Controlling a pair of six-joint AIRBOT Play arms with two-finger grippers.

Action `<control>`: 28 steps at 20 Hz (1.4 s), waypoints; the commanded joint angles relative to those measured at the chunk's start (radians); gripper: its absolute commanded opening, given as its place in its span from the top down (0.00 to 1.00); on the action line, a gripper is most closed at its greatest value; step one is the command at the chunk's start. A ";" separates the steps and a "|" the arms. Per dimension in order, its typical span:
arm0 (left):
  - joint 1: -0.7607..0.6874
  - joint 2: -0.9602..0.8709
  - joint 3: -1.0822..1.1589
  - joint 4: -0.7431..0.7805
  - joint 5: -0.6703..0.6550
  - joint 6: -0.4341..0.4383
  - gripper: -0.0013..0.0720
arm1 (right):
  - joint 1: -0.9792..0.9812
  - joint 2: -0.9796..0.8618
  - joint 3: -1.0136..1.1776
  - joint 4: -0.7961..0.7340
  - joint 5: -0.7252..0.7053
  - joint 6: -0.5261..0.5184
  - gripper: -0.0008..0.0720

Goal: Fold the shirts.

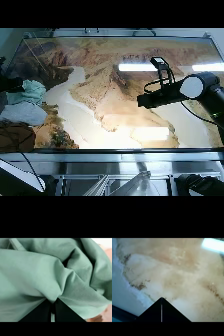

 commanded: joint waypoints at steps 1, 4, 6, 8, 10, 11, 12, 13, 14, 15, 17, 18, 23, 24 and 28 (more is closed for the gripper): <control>-0.044 -0.005 0.057 -0.191 -0.013 0.061 0.95 | 0.001 -0.014 0.000 0.000 -0.001 0.000 0.96; -0.077 -0.005 0.070 -0.164 -0.005 0.064 0.84 | 0.001 -0.014 0.000 0.000 0.027 -0.001 0.96; -0.070 -0.005 0.035 -0.103 0.000 0.041 0.01 | 0.001 -0.014 0.000 0.000 0.030 -0.001 0.96; -0.041 -0.005 0.008 -0.107 0.004 0.040 0.01 | 0.001 -0.015 0.000 0.000 0.029 0.000 0.96; -0.010 -0.006 0.021 -0.128 0.016 0.022 0.01 | 0.001 -0.016 0.000 0.000 0.021 -0.001 0.96; 0.001 -0.006 0.033 -0.144 0.037 0.022 0.00 | 0.001 -0.016 0.000 0.000 0.017 0.000 0.96; 0.013 -0.006 0.040 -0.144 0.077 0.012 0.00 | 0.001 -0.016 0.000 0.000 0.017 0.000 0.96; 0.019 -0.010 0.040 -0.144 0.108 -0.011 0.00 | 0.001 -0.016 0.000 0.000 0.017 0.000 0.96; 0.019 -0.021 0.040 -0.144 0.120 -0.026 0.00 | 0.001 -0.016 0.000 0.000 0.016 0.000 0.96; 0.014 -0.039 0.040 -0.144 0.119 -0.027 0.00 | 0.001 -0.016 0.000 0.000 0.012 0.000 0.96; -0.010 -0.079 0.040 -0.163 0.122 -0.026 0.00 | 0.001 -0.016 0.000 0.000 0.004 0.000 0.96; -0.021 -0.100 0.040 -0.198 0.123 -0.024 0.00 | 0.001 -0.016 0.000 0.000 0.002 0.000 0.96; -0.110 -0.186 0.040 -0.345 0.124 -0.019 0.32 | 0.001 -0.016 0.000 0.000 0.002 0.000 0.96; -0.128 -0.186 0.040 -0.365 0.111 0.011 0.98 | 0.001 -0.016 0.000 0.000 0.002 -0.001 0.96; -0.199 -0.129 0.040 -0.684 0.044 0.122 0.95 | 0.001 -0.016 0.000 -0.005 0.003 -0.008 0.96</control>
